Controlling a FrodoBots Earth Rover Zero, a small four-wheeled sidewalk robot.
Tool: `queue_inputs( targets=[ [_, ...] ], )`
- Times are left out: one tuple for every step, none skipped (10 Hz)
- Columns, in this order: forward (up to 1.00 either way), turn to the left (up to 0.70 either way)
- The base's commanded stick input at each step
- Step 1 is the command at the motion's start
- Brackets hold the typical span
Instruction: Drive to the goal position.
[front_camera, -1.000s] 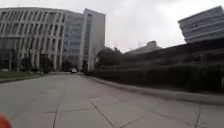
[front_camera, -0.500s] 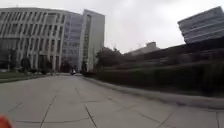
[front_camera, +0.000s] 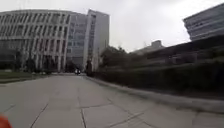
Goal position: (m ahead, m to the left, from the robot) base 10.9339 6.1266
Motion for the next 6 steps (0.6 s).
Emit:
queue_inputs(
  targets=[
    [0.7, 0.35],
    [0.7, 0.35],
    [0.7, 0.35],
    [0.7, 0.35],
    [0.7, 0.35],
    [0.7, 0.35]
  ],
)
